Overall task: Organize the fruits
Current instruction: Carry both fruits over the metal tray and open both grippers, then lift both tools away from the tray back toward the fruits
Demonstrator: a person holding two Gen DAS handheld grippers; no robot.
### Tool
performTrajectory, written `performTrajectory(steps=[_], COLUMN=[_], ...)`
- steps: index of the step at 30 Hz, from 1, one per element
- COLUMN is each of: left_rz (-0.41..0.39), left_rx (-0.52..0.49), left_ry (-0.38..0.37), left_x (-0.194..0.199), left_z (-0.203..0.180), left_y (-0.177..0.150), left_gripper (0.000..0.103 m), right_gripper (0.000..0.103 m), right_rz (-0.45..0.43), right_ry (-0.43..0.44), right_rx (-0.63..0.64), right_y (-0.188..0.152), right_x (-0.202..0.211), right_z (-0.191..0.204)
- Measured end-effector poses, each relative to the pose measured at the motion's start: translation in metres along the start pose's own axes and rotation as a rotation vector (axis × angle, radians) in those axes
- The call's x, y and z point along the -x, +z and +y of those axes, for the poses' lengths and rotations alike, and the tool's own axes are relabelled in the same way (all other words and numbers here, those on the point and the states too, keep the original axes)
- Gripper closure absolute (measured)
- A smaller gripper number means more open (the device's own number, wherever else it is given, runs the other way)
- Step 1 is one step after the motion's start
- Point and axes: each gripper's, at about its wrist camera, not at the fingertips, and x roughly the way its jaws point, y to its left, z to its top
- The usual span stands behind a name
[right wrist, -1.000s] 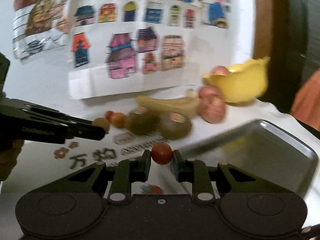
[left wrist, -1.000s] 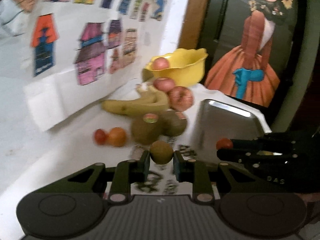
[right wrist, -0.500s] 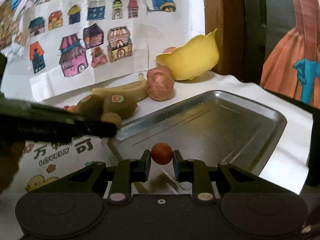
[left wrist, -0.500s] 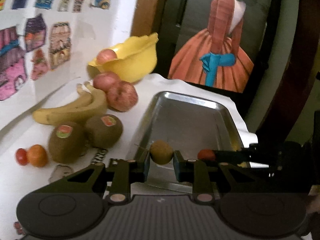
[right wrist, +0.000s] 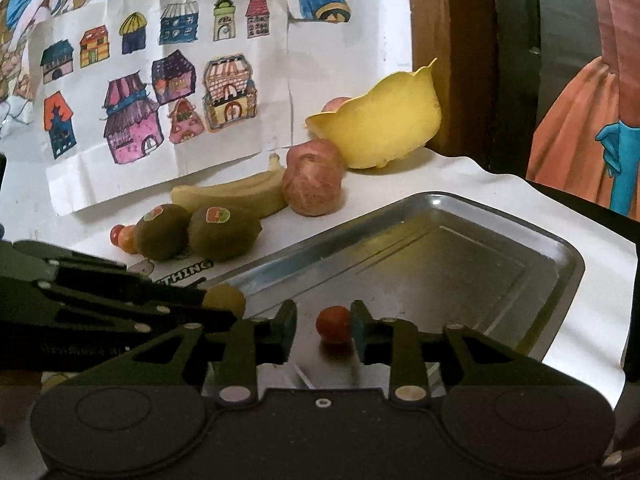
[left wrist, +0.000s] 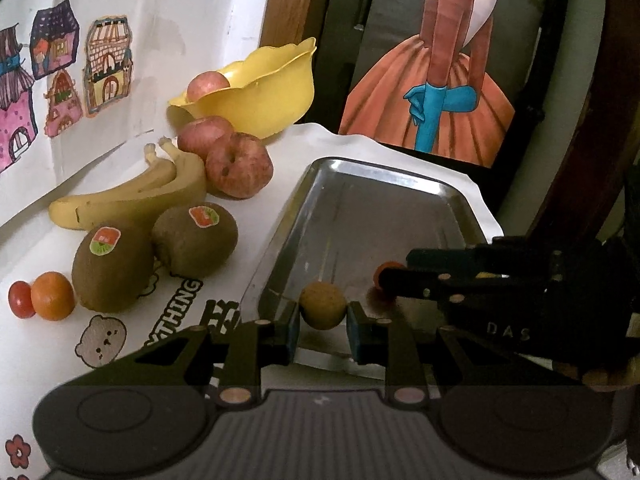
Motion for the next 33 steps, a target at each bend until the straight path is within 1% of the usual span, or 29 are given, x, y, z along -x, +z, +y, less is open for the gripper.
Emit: performTrajectory(steps=[5,6,8,9,11,12,14,15,16,17,19,20,23,27,33], left_rz=[-0.004,-0.006,-0.012,-0.017,-0.034,-0.048,-0.077,-0.094,-0.114,-0.136,-0.168,-0.183,-0.22,-0.239,-0.253], left_rx=[0.013,0.014,0.022,0.028,0.041,0.049,0.059,0.065,0.072,0.08,0.092,0.099,0.121,0.144,0.17], left_ry=[0.001,0.003,0.005,0.005,0.009,0.013,0.017,0.024,0.033,0.045,0.066,0.079,0.115,0.158,0.212], left_x=[0.001,0.002,0.007,0.01,0.019,0.025,0.039,0.046,0.054,0.063,0.08,0.089,0.115,0.144,0.18], left_z=[0.001,0.001,0.002,0.002,0.002,0.002,0.003,0.004,0.004,0.005,0.008,0.009,0.015,0.025,0.047], left_y=[0.0,0.0,-0.001,-0.001,-0.003,-0.003,-0.004,-0.005,-0.006,-0.008,-0.011,-0.013,-0.02,-0.033,-0.057], left_gripper=[0.071,0.07,0.064,0.061,0.046,0.042,0.028,0.023,0.016,0.011,0.005,0.002,0.001,0.0,0.0], right_gripper=[0.045,0.043,0.035,0.032,0.024,0.022,0.015,0.014,0.01,0.006,0.001,0.001,0.001,0.001,0.001], right_rz=[-0.03,-0.037,-0.057,-0.068,-0.088,-0.099,-0.12,-0.13,-0.143,-0.152,-0.173,-0.181,-0.192,-0.186,-0.142], right_ry=[-0.027,-0.032,-0.043,-0.047,-0.055,-0.058,-0.065,-0.068,-0.071,-0.073,-0.079,-0.081,-0.084,-0.095,-0.086], right_rx=[-0.009,-0.011,-0.016,-0.018,-0.021,-0.022,-0.026,-0.028,-0.028,-0.029,-0.028,-0.026,-0.023,-0.023,-0.029], right_y=[0.0,0.0,0.001,0.001,0.002,0.002,0.002,0.001,0.001,0.0,-0.002,-0.003,-0.007,-0.017,-0.033], right_x=[0.014,0.018,0.028,0.033,0.044,0.05,0.062,0.068,0.076,0.082,0.096,0.102,0.12,0.139,0.152], right_z=[-0.002,-0.002,-0.001,0.0,0.002,0.003,0.007,0.009,0.011,0.014,0.022,0.026,0.039,0.062,0.102])
